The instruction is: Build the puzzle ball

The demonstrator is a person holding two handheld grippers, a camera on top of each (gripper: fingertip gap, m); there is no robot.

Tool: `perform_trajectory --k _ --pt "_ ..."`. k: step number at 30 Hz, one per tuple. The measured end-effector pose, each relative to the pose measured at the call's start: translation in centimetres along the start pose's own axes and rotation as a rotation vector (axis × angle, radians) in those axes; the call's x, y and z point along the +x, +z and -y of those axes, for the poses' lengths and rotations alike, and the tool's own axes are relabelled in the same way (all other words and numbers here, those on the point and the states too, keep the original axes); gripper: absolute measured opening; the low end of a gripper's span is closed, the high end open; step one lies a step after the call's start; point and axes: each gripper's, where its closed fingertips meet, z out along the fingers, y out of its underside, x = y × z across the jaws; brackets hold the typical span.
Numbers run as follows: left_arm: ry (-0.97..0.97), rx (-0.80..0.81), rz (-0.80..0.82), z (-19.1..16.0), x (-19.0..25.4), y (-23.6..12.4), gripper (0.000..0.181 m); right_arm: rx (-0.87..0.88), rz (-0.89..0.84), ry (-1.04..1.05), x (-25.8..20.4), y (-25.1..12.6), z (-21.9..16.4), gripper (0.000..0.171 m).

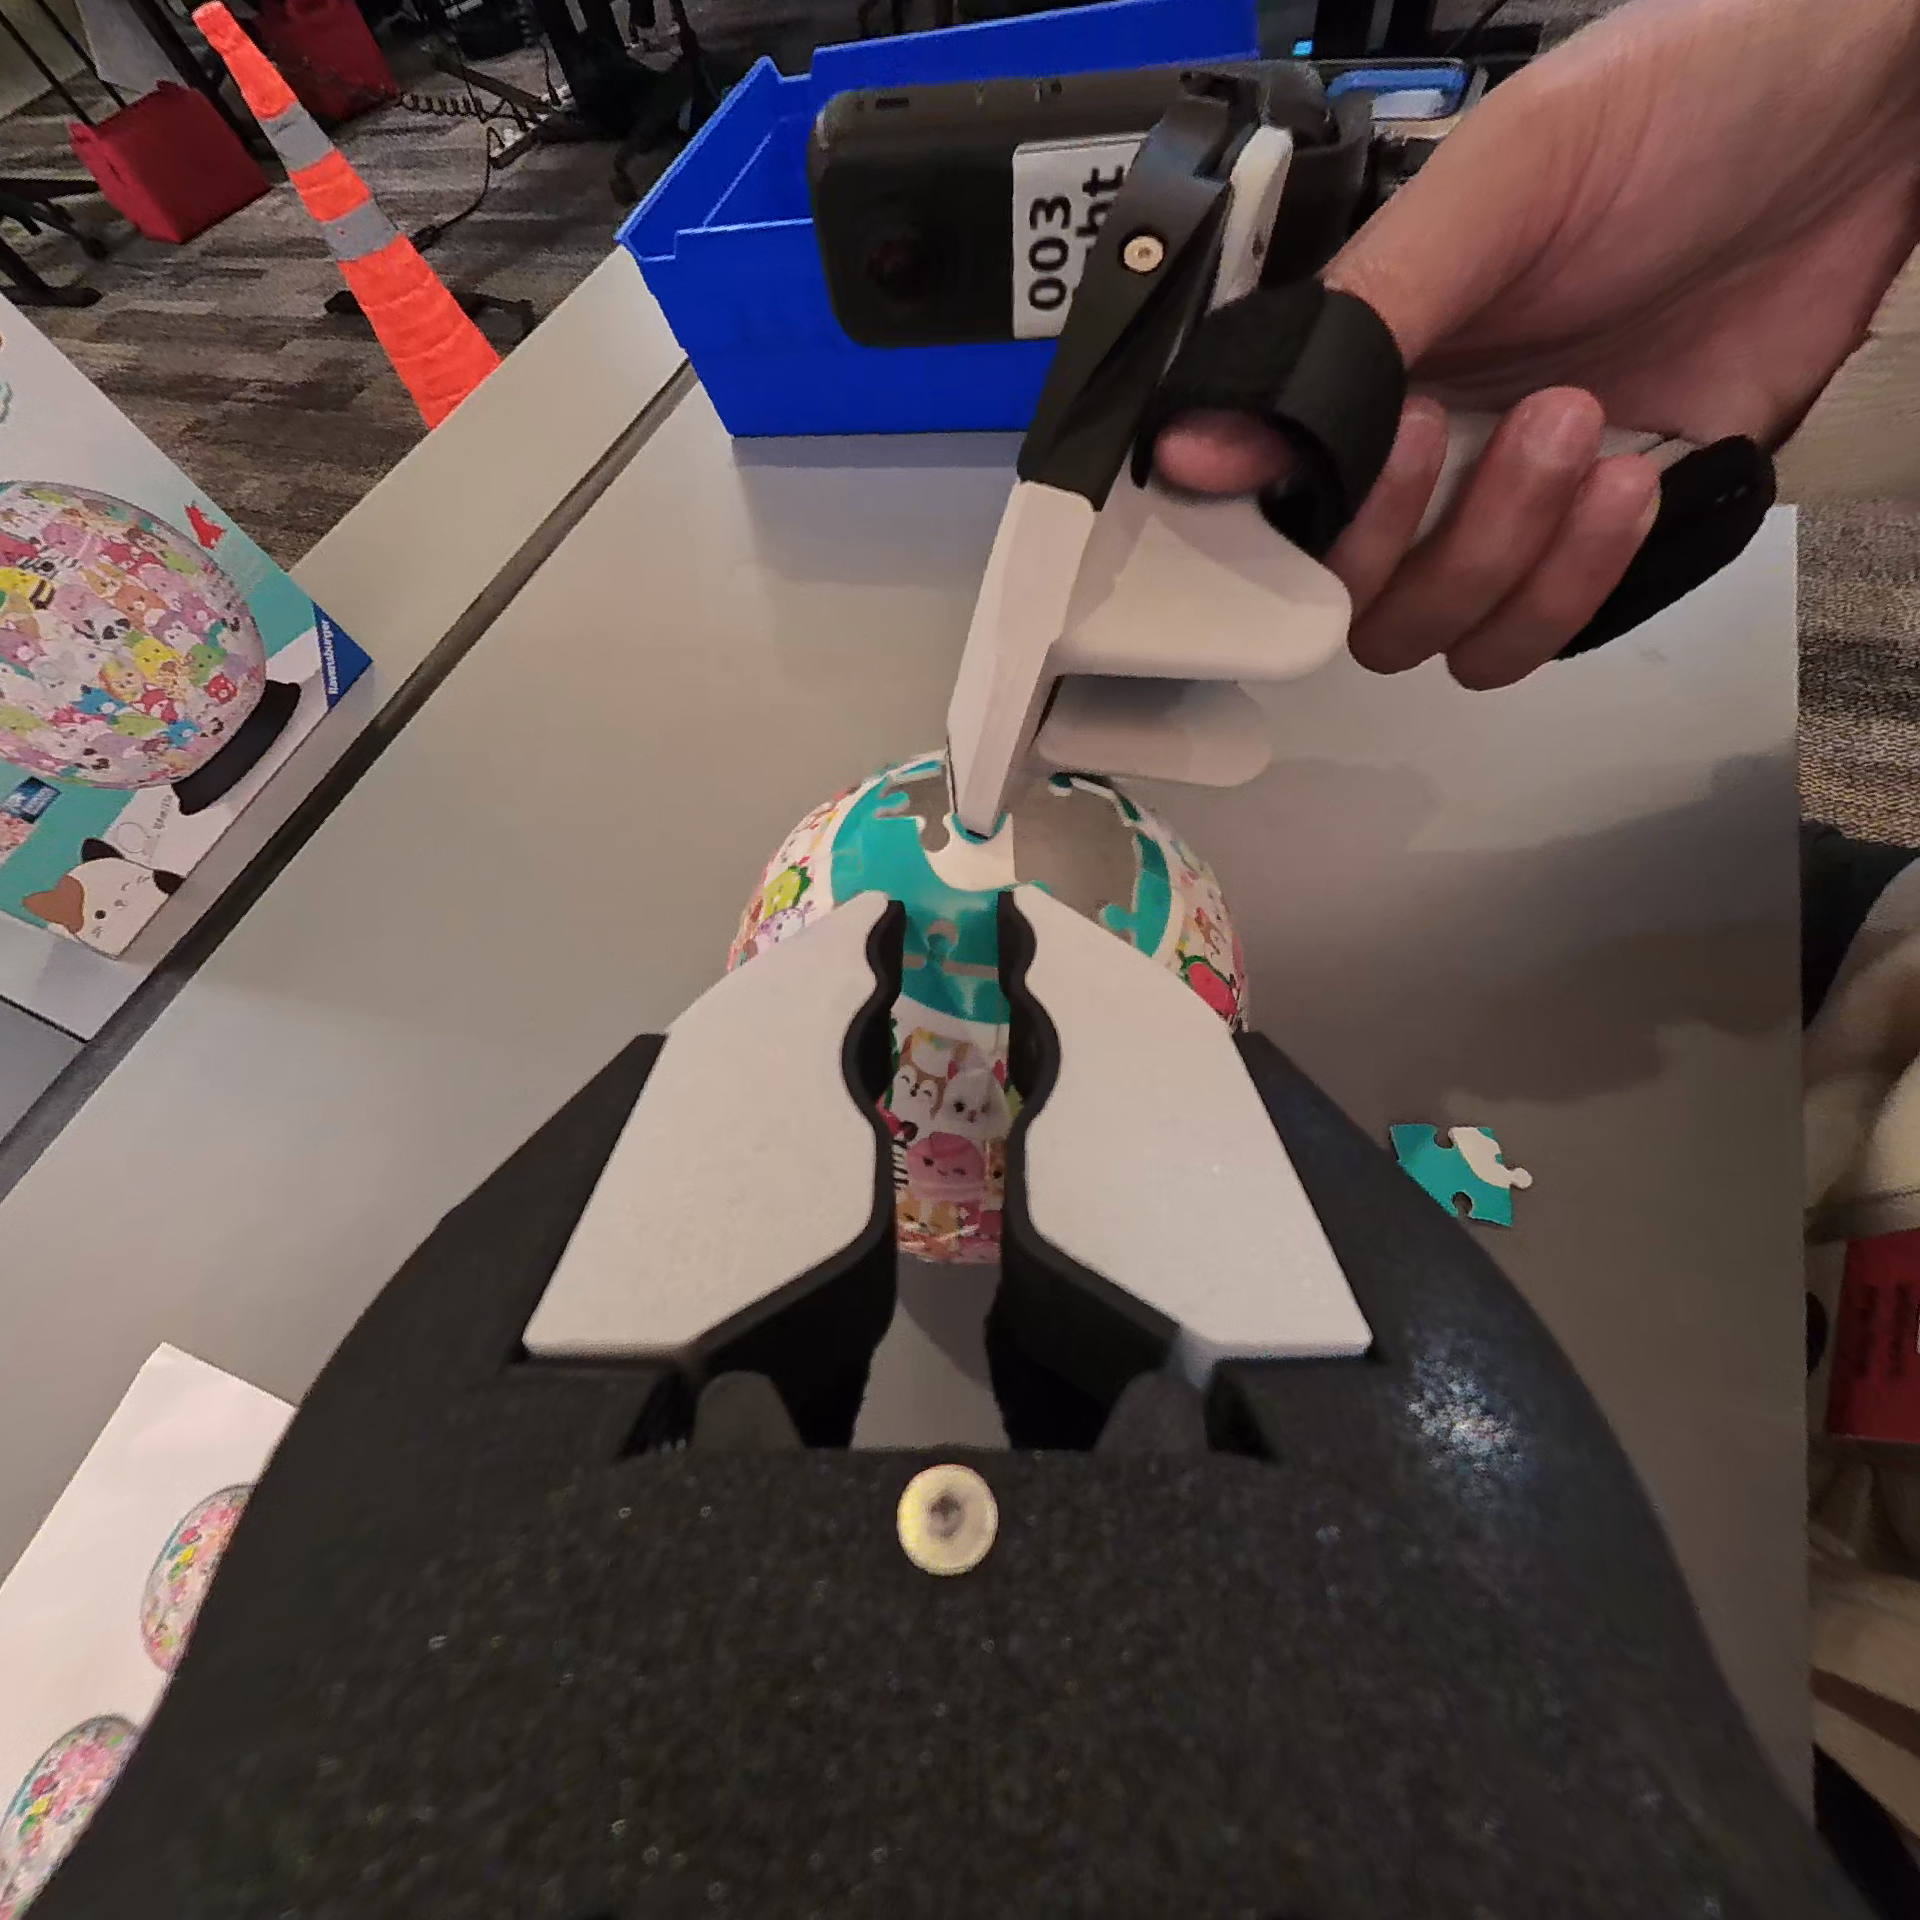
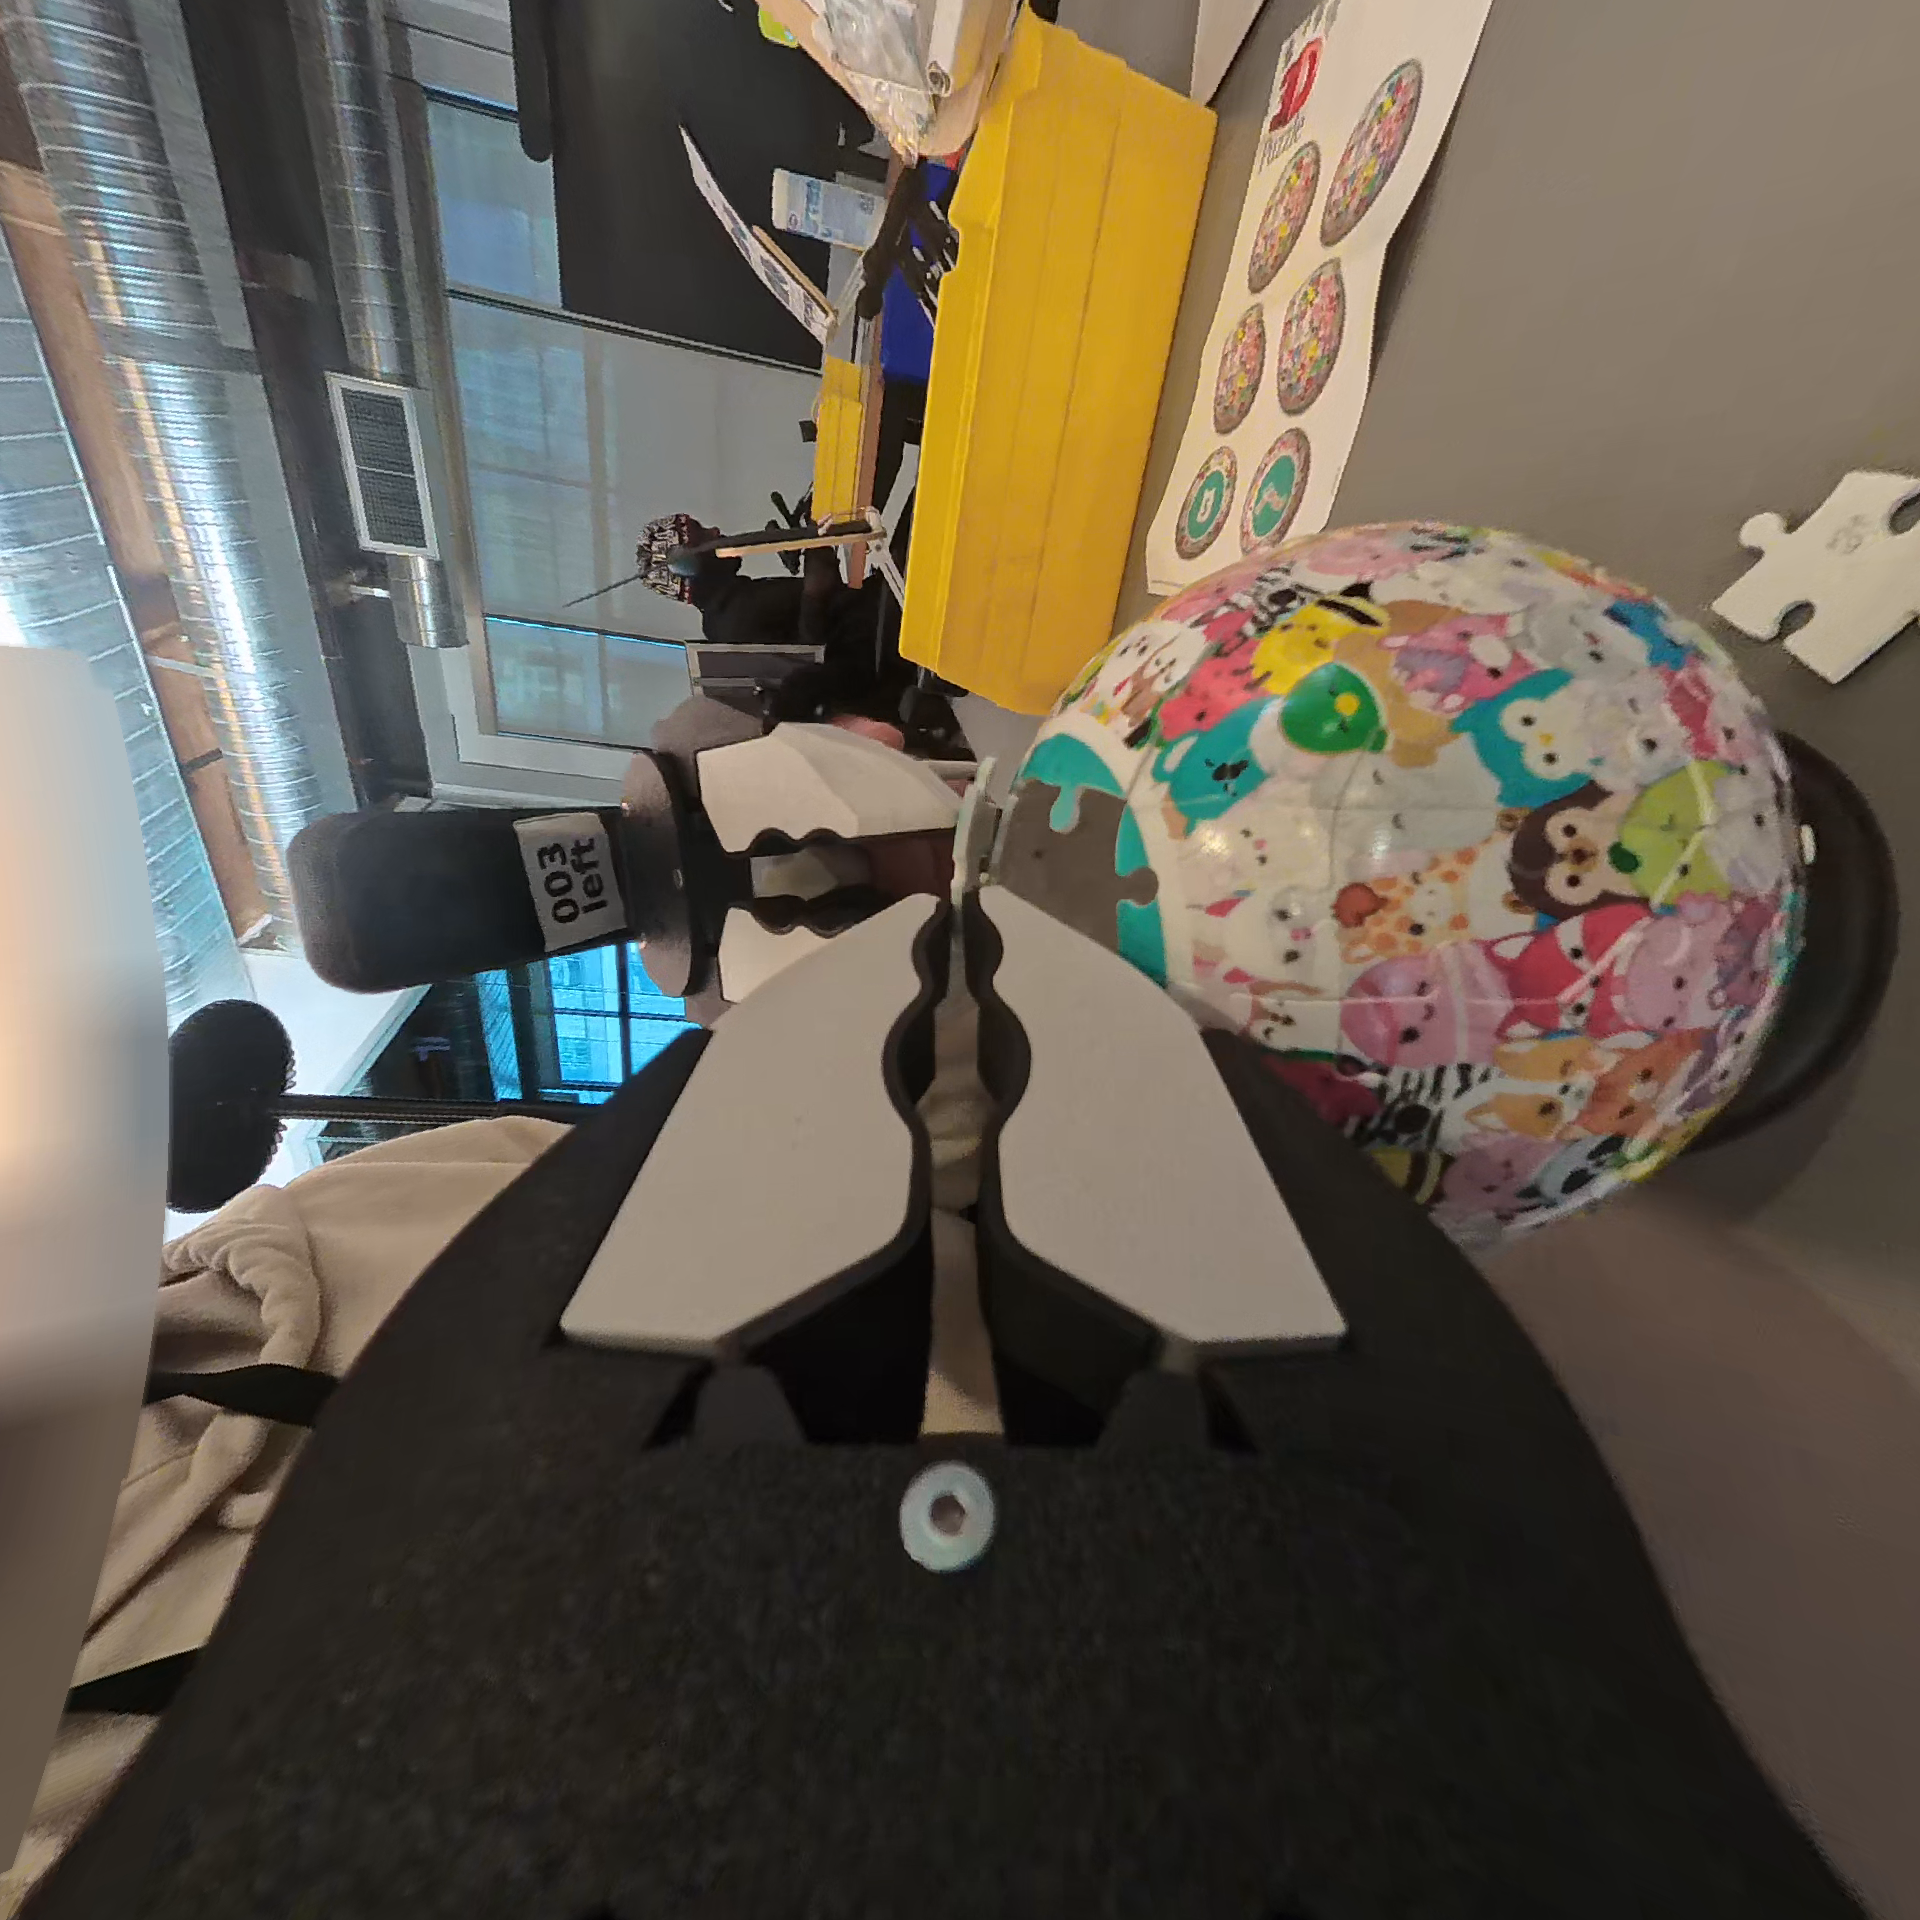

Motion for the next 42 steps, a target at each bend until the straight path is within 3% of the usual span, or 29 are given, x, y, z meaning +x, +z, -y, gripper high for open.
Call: perform_trajectory --k 21,30,42 --pt "0.042 -0.018 -0.009 -0.15 -0.19 0.33 0.018 0.013 -0.131 -0.086 0.53 -0.01 0.13 0.003" --pt "0.030 -0.008 -0.016 -0.25 -0.13 0.32 0.018 0.038 -0.197 -0.187 0.36 0.05 -0.01 0.018" --pt "0.020 -0.022 -0.034 -0.37 -0.12 0.41 0.018 0.042 -0.217 -0.225 0.19 0.16 -0.29 0.025"
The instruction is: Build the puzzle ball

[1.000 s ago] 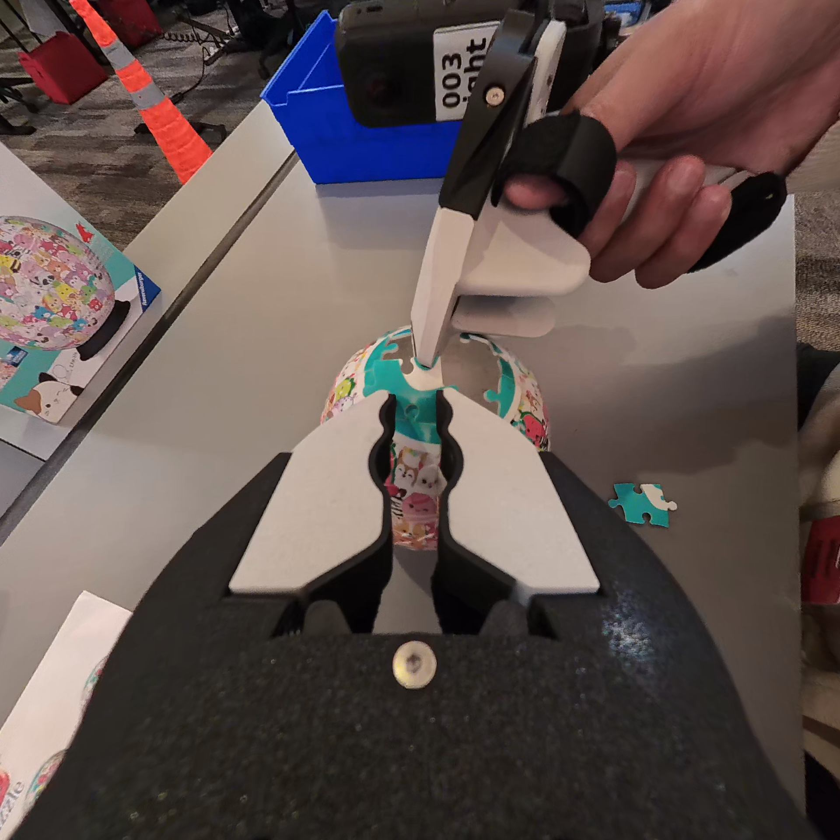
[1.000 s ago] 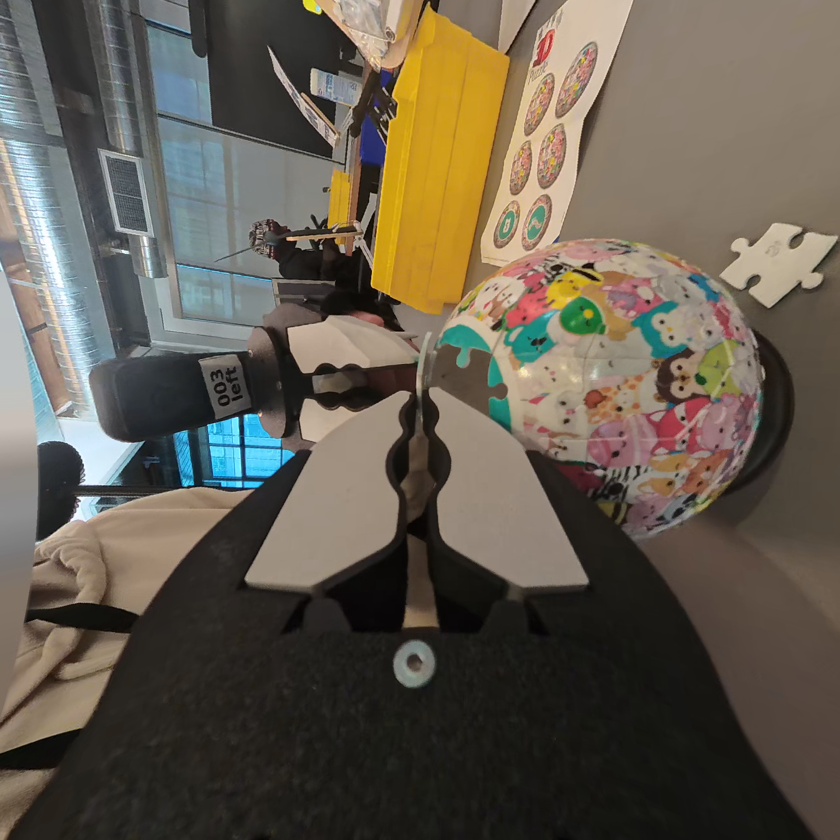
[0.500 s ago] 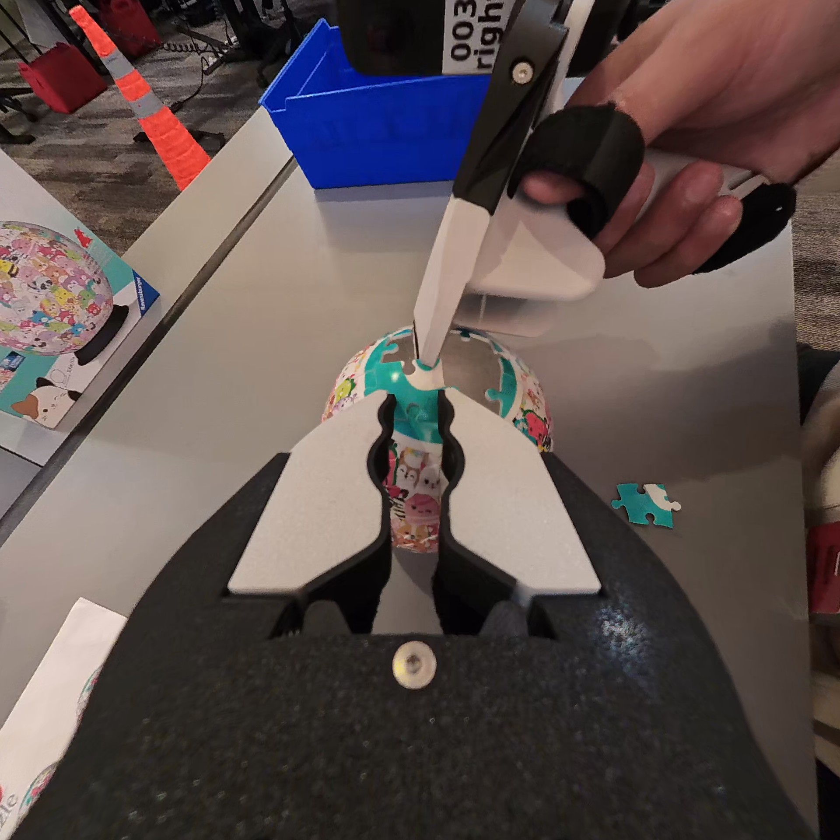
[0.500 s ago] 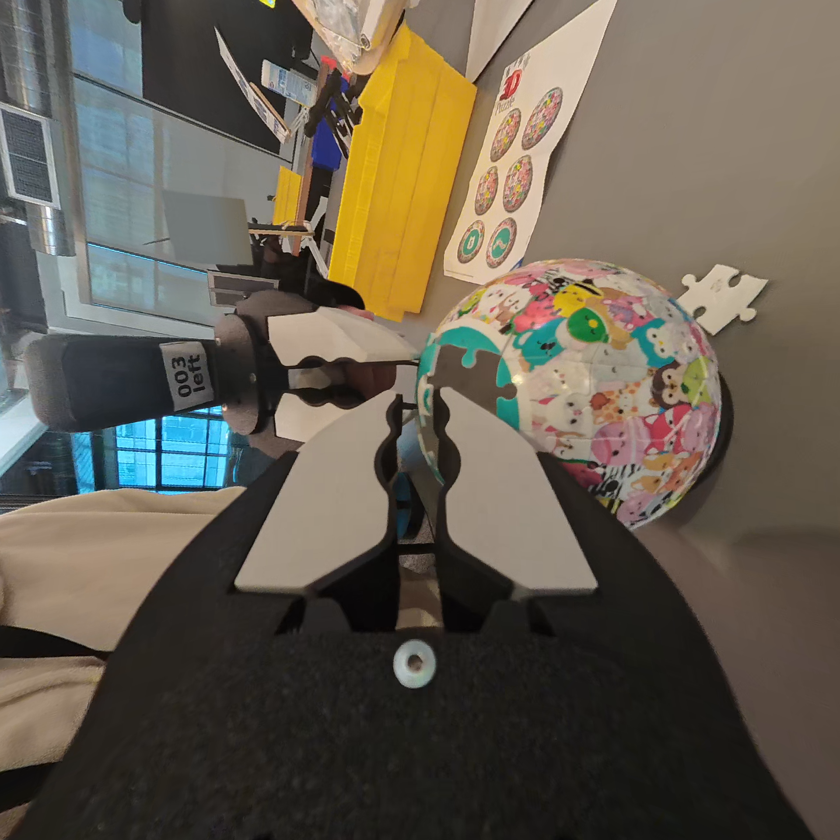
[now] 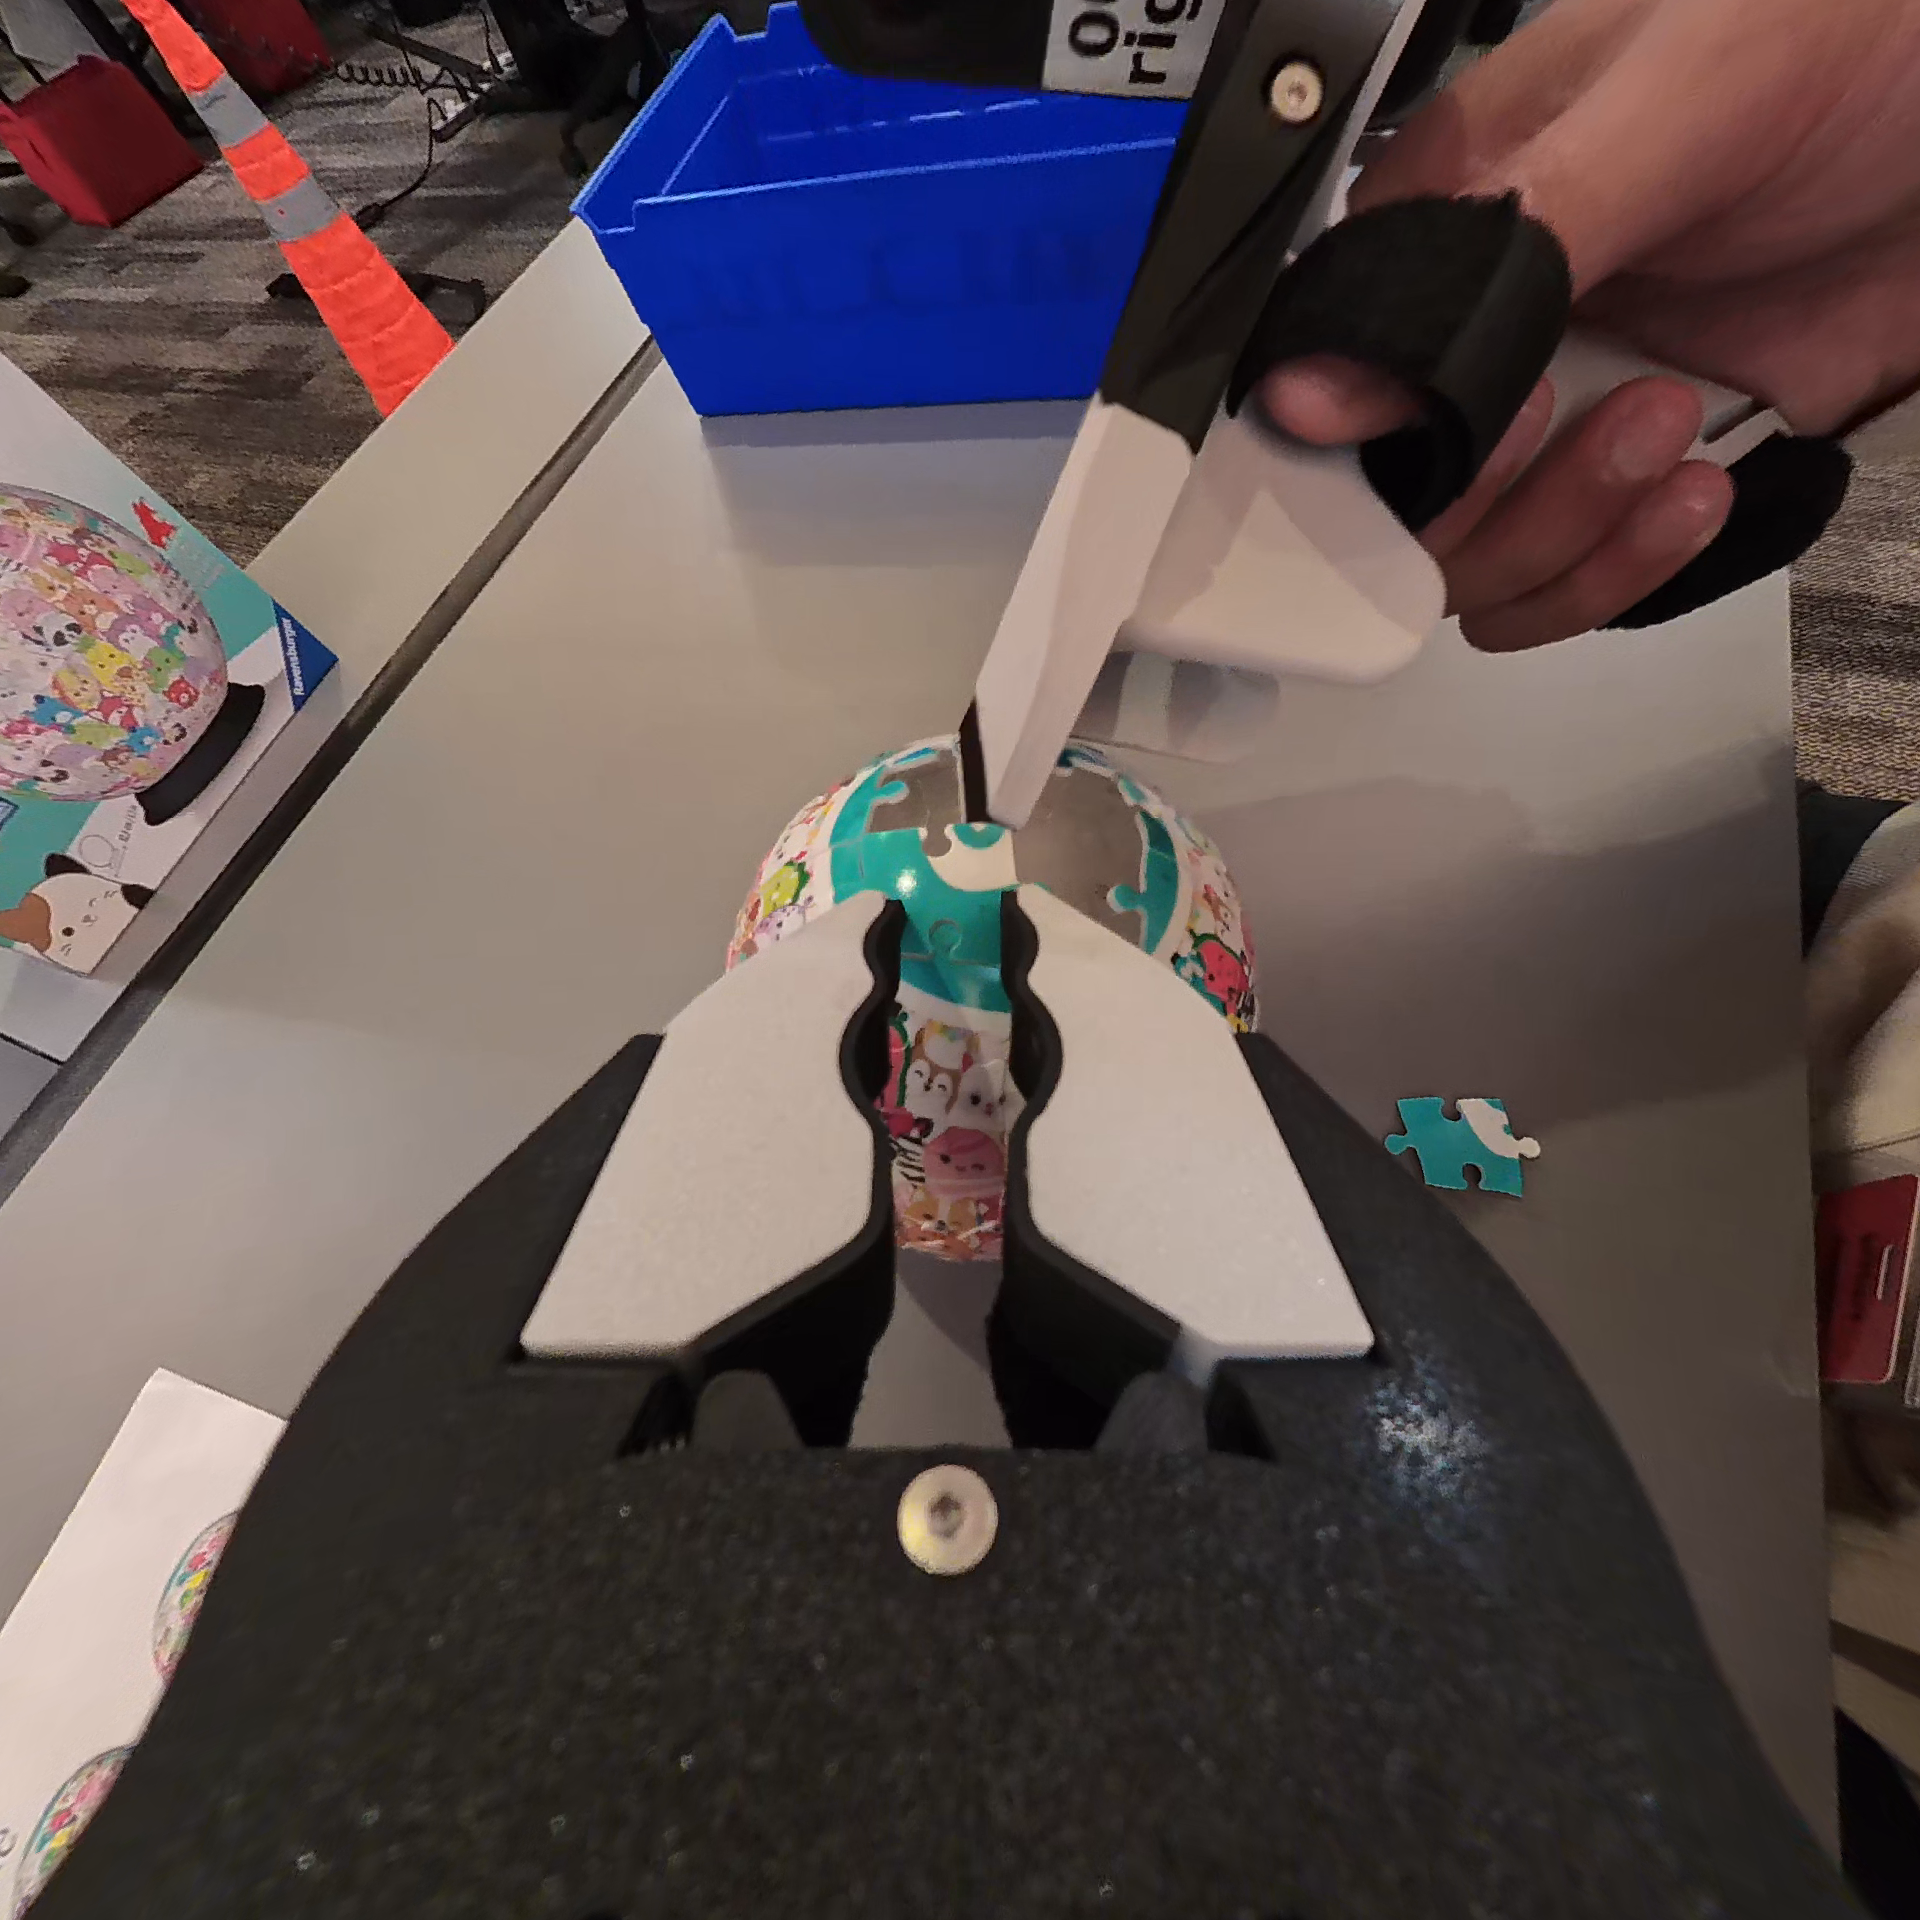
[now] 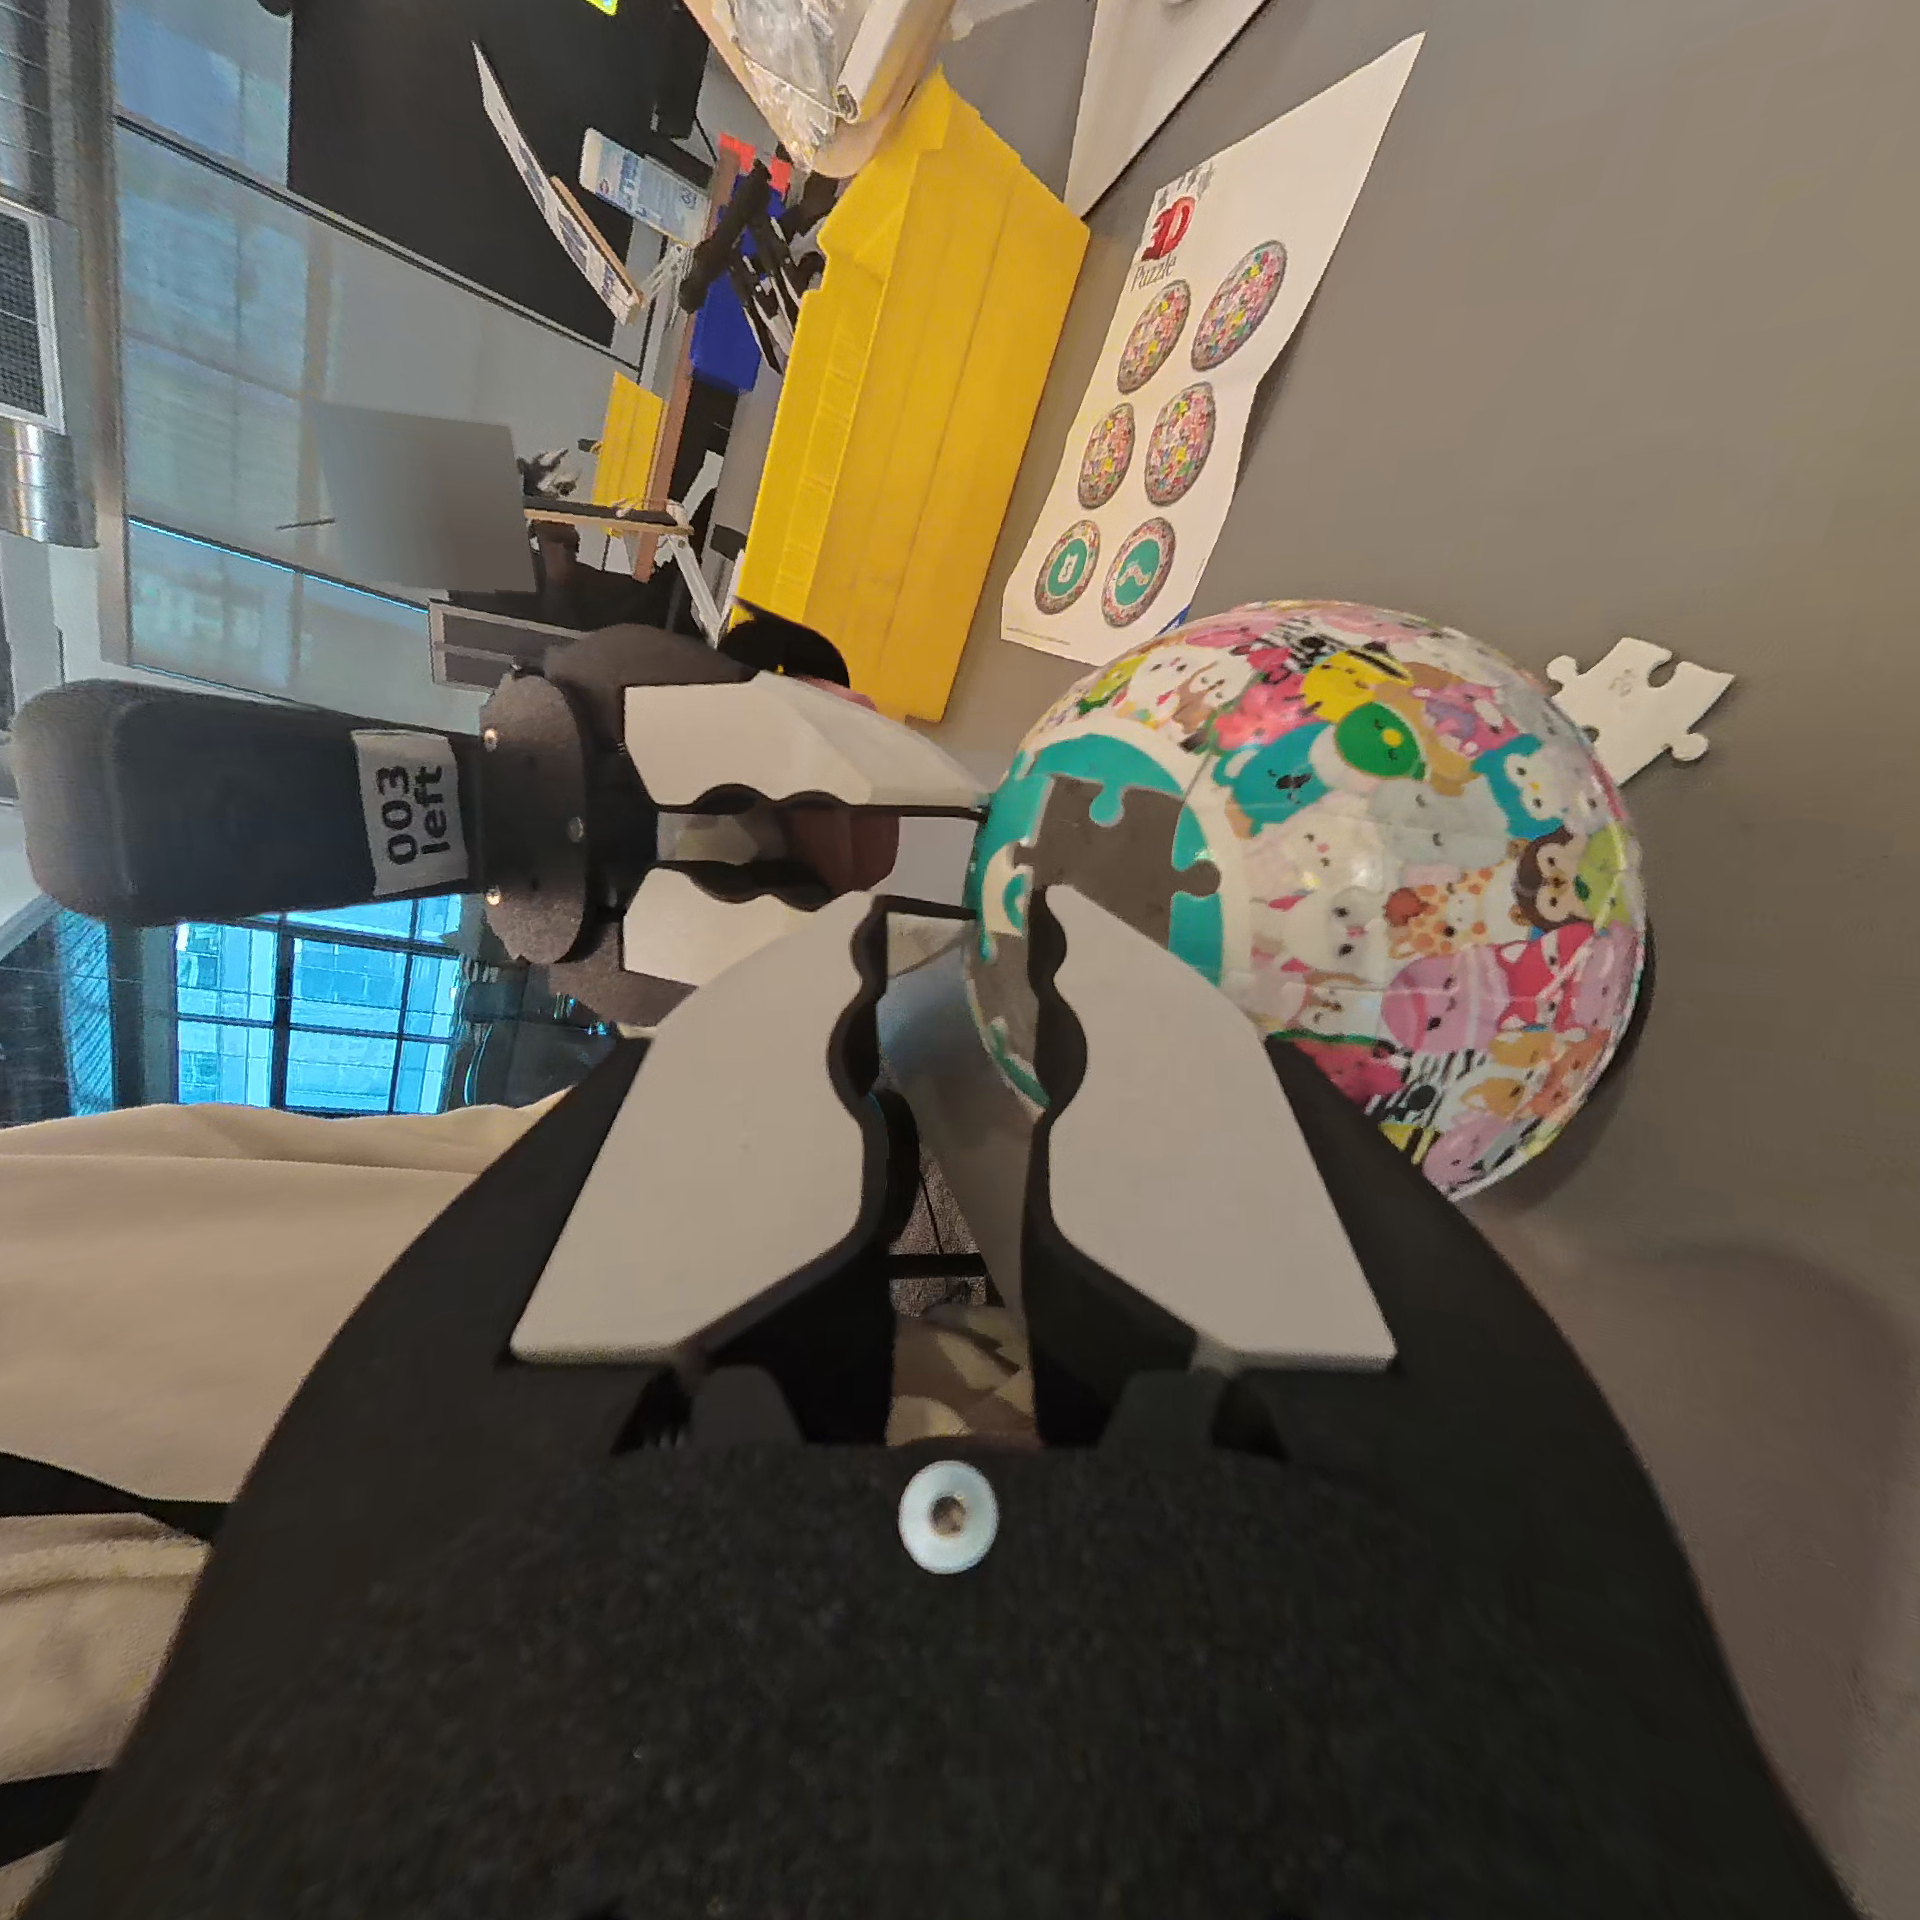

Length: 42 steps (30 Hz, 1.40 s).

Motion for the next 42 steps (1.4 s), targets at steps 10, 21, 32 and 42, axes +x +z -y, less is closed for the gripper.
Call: perform_trajectory --k 10,21,32,42 --pt "0.004 -0.024 0.014 0.2 -0.5 -0.3 0.018 0.025 -0.072 -0.442 -0.8 -2.5 1.4 0.029" --pt "-0.025 -0.056 -0.006 0.2 -0.1 0.2 0.016 0.014 -0.051 -0.749 5.1 -4.2 -0.8 0.063" --pt "-0.082 -0.059 -0.022 -0.1 -0.4 -0.6 0.019 0.037 -0.027 -0.741 5.3 -3.3 -2.0 0.071" --pt "-0.088 -0.058 0.004 -0.5 -0.6 -0.6 0.003 0.027 -0.031 -0.763 4.8 -2.9 -2.0 0.076"
